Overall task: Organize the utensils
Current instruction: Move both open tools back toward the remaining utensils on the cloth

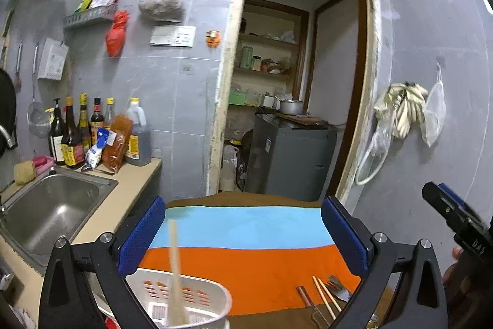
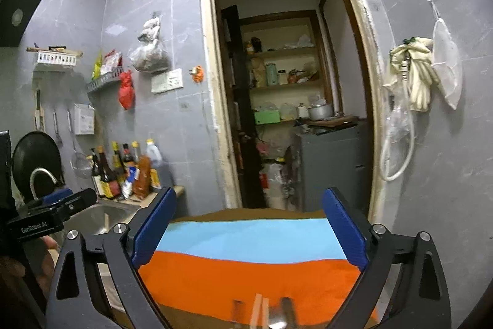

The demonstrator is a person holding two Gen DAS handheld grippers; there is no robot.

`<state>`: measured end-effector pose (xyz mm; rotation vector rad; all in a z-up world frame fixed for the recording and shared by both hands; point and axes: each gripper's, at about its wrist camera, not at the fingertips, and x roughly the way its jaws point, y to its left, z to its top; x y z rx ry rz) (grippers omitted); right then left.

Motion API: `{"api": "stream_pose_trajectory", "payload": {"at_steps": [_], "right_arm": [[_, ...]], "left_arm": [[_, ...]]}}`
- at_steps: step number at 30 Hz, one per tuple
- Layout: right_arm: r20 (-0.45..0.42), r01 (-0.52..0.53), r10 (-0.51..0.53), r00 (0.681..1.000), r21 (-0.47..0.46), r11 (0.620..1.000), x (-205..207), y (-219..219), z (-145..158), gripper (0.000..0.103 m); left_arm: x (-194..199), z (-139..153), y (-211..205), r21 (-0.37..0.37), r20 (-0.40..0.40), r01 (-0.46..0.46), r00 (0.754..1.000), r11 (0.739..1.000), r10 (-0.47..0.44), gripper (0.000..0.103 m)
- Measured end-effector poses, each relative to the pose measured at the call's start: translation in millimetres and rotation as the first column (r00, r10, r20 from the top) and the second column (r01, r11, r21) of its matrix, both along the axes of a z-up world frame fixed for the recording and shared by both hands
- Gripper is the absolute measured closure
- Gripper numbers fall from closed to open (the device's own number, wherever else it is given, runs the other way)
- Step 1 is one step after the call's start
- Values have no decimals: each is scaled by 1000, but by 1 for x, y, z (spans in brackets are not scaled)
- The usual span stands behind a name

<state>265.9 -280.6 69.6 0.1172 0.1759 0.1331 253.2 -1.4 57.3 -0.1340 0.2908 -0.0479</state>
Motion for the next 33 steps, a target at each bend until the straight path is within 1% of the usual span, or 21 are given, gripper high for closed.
{"api": "stream_pose_trajectory", "payload": {"at_steps": [3,6,11,20,28,31,33], "right_arm": [[-37,13,-13,999,-10,1000,5,-23,-7,9],[-74,15,-15,997,-12,1000,10,-43,-19,9],[-142,-3,0,990,-24,1000,19,-69,-46,9],[-239,-29,20,971,-34,999,35,-94,-89,9],[-313,-61,52,948,-19,998,50,-100,-125,9],[-350,-68,60,935,-10,998,56,-100,-138,9],[-383,-72,65,921,-4,997,62,-99,-150,9]], "left_arm": [[1,-7,-21,15,-12,12,1000,1000,-12,1],[3,-20,-41,16,-45,17,999,1000,-16,1],[10,-45,-64,11,-101,13,995,1000,-12,1],[28,-89,-94,17,-209,3,978,1000,0,1],[46,-119,-107,39,-302,9,953,999,3,1],[54,-130,-110,56,-351,15,936,998,6,1],[61,-139,-110,61,-391,15,920,998,10,1]]}}
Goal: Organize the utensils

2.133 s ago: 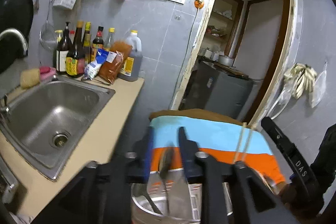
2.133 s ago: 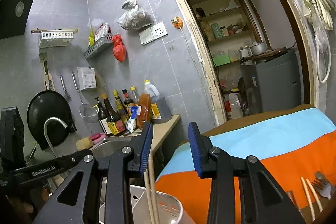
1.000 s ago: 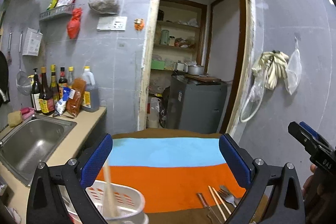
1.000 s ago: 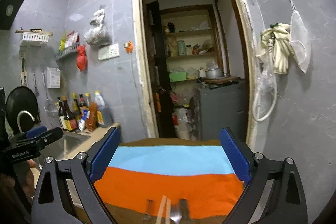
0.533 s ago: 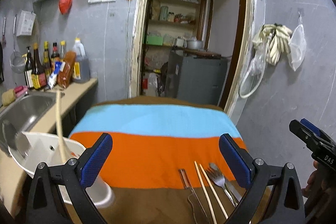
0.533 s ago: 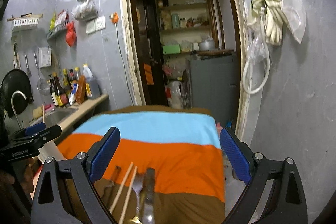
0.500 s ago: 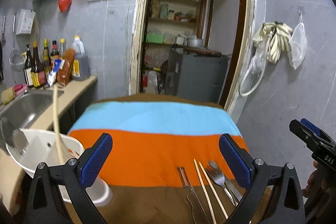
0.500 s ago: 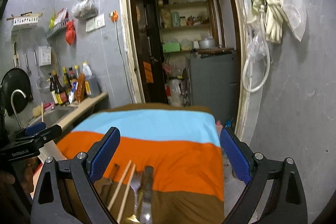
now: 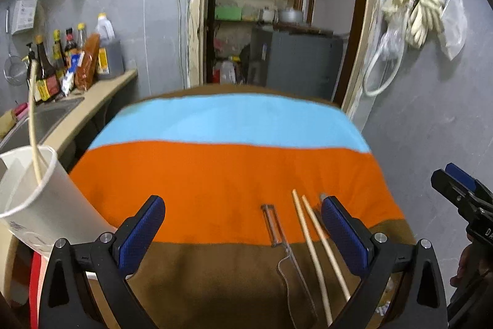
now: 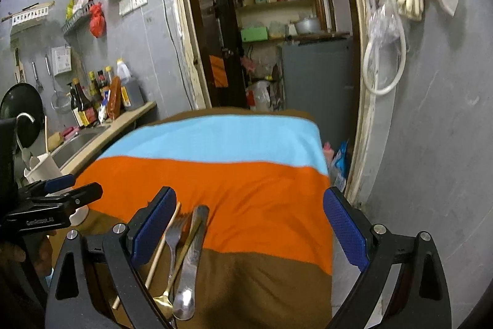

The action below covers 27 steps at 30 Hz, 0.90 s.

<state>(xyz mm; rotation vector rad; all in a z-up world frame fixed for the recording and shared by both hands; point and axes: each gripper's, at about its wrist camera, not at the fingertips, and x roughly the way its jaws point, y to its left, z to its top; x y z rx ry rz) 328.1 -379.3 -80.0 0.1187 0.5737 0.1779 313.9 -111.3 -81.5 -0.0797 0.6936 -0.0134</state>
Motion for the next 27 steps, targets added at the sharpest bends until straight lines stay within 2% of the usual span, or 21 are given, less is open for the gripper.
{"api": "stream_pose_trajectory", "payload": {"at_steps": [7,15,18,20,23,27], "right_arm": [[-72,-16,14,997,-26,1000,10,10,-30,9],[-141,-64,54,989,-65,996,17,22,-52,10],[-166,-83,69,984,-80,993,21,28,-57,10],[-181,-96,79,980,-86,992,23,31,-60,10],[-201,-114,92,975,-105,988,25,33,-62,10],[-229,-147,116,967,-124,981,27,42,-65,10]], "left_arm": [[18,-21,-2,14,-93,5,996,1000,-3,1],[31,-36,-12,26,-155,42,987,999,-37,2],[35,-42,-17,24,-184,63,981,998,-57,19],[40,-48,-20,25,-222,71,973,997,-64,43],[42,-51,-23,0,-244,87,966,996,-84,51],[44,-53,-28,7,-263,112,959,994,-107,56]]}}
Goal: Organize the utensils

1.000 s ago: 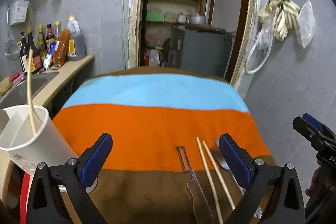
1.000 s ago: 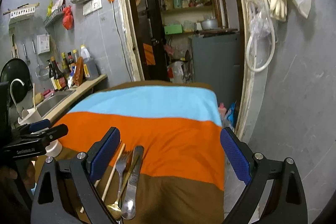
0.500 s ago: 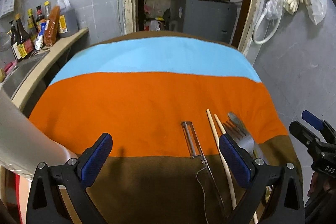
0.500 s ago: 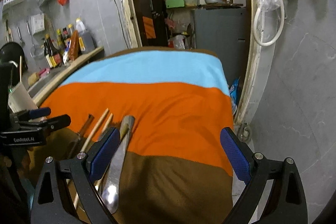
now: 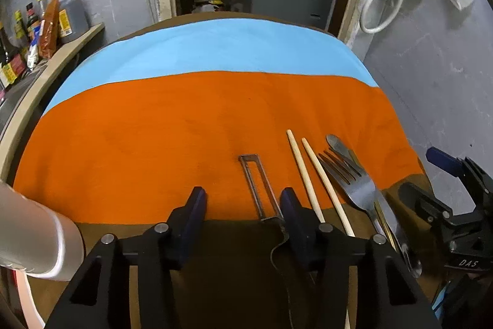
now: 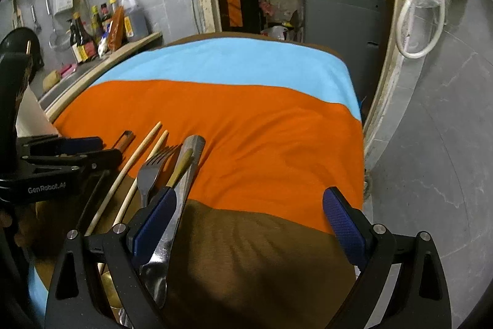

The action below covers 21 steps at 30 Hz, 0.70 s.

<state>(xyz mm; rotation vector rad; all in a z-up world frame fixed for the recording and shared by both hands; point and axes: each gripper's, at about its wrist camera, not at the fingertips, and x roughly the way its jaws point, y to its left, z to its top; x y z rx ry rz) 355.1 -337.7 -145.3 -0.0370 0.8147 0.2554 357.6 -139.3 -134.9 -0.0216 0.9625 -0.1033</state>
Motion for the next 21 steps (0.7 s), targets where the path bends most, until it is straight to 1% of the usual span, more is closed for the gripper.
{"api": "stream_pose_trajectory", "payload": {"at_steps": [5,7,10,13,17,19,21], "right_arm": [[-44,-31,30,999,-22,999,4,6,-5,10],[-45,-42,41,998,-20,999,5,9,-5,10],[-51,-59,58,997,-19,998,6,12,-6,10],[-61,-76,74,995,-28,997,9,19,-6,10],[-94,-85,81,992,-47,995,18,22,-10,10],[-101,-85,79,992,-63,994,22,25,-11,10],[-107,-78,72,992,-58,995,26,25,-11,12]], "left_arm": [[4,-3,-1,-20,-18,10,1000,1000,-11,62],[6,-4,-1,-18,-24,11,1000,1000,-12,65],[8,-3,0,-22,-30,6,1000,1000,-6,73],[7,-3,6,-41,-36,-6,999,999,5,77],[6,-5,11,-65,-41,-3,999,998,1,78],[7,-5,12,-66,-42,0,999,998,-3,78],[7,-5,12,-64,-42,3,999,998,-5,78]]}}
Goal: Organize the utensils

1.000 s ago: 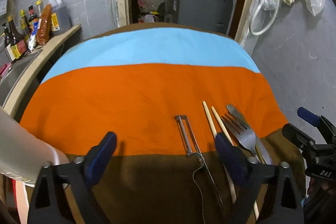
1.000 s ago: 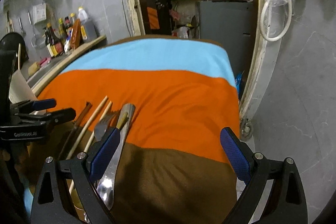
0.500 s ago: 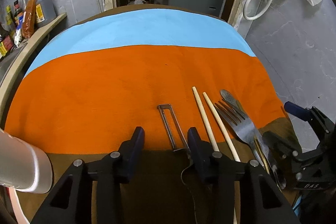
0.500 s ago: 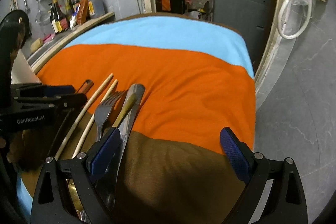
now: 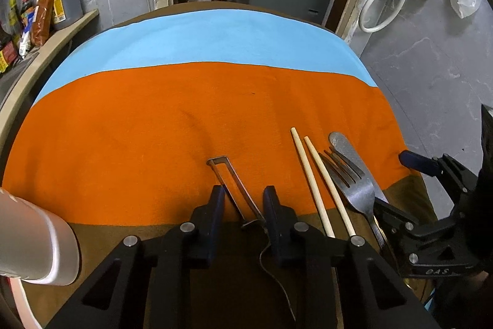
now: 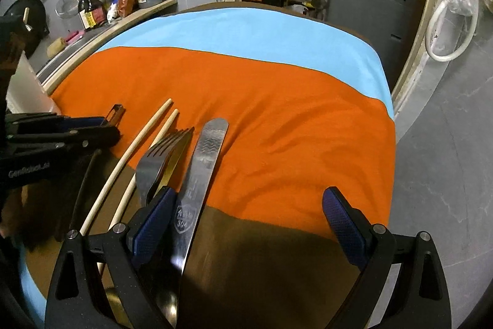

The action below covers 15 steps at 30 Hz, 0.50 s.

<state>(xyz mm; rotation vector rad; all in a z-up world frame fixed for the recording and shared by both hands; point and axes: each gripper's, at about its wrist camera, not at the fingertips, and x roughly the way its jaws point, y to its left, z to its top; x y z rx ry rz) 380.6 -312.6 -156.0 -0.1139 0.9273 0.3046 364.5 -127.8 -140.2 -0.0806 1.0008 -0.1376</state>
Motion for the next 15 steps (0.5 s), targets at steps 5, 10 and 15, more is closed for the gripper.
{"api": "stream_pose_trajectory", "payload": {"at_steps": [5,10,15], "right_arm": [[-6,-3,4,1000,26,1000,10,2,3,54],[-53,-10,14,998,76,997,28,0,3,76],[-114,-2,16,993,124,992,39,4,-2,85]], "left_arm": [[2,0,0,-4,-7,2,1000,1000,-2,78],[8,0,2,-14,-30,13,999,1000,-13,78],[18,-1,-3,4,-73,43,996,999,-43,79]]}}
